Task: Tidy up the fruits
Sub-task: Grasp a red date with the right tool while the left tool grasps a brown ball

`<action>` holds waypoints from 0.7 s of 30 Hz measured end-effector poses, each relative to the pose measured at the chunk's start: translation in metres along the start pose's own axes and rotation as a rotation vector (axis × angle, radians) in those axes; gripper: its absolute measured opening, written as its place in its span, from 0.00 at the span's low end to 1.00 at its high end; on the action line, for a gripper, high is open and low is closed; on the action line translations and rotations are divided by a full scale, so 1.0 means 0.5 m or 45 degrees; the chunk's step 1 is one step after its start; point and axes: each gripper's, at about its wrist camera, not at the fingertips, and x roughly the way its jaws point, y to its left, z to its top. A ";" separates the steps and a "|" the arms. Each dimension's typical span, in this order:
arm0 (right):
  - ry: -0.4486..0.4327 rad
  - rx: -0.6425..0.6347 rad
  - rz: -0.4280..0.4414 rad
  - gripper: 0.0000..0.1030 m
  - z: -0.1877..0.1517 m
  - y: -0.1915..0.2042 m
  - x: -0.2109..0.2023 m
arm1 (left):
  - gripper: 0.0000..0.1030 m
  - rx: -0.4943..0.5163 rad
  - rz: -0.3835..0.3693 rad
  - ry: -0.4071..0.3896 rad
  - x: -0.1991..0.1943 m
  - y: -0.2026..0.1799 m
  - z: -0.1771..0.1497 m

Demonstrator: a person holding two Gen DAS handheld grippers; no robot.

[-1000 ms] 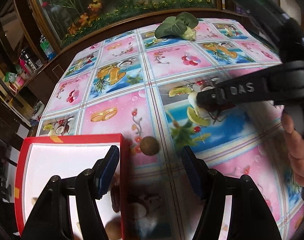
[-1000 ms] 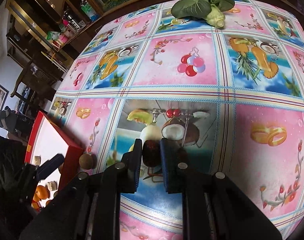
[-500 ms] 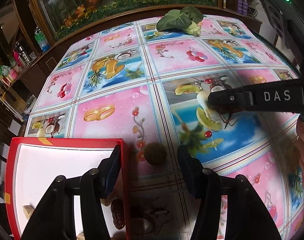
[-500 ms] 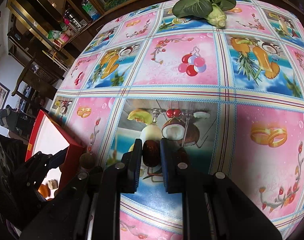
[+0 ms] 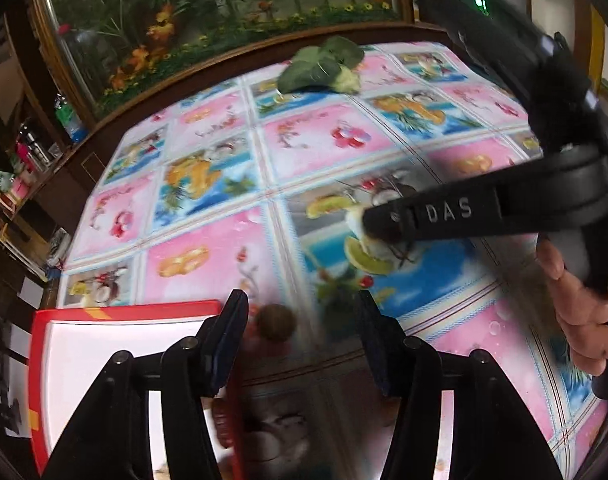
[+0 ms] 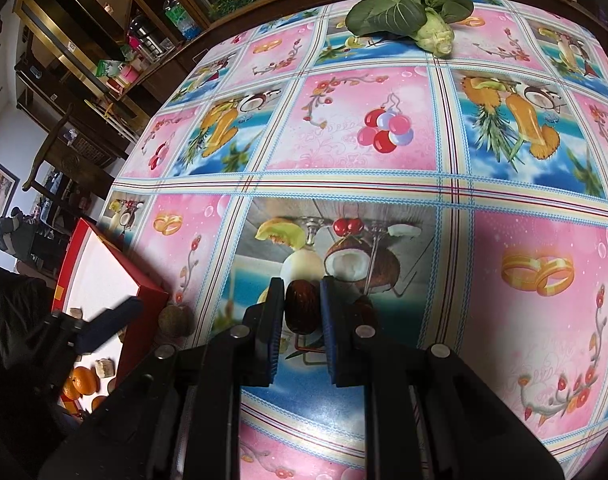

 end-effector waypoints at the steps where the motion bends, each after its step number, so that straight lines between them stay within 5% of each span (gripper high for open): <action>1: 0.000 0.002 0.002 0.19 0.000 0.000 0.000 | 0.52 -0.010 -0.017 0.012 0.009 0.002 -0.001; 5: 0.002 -0.004 -0.005 0.19 0.000 0.003 0.001 | 0.45 -0.058 -0.041 0.023 0.021 0.021 0.001; 21: 0.024 -0.037 0.001 0.19 0.005 0.003 0.004 | 0.44 -0.102 -0.078 0.068 0.040 0.030 -0.008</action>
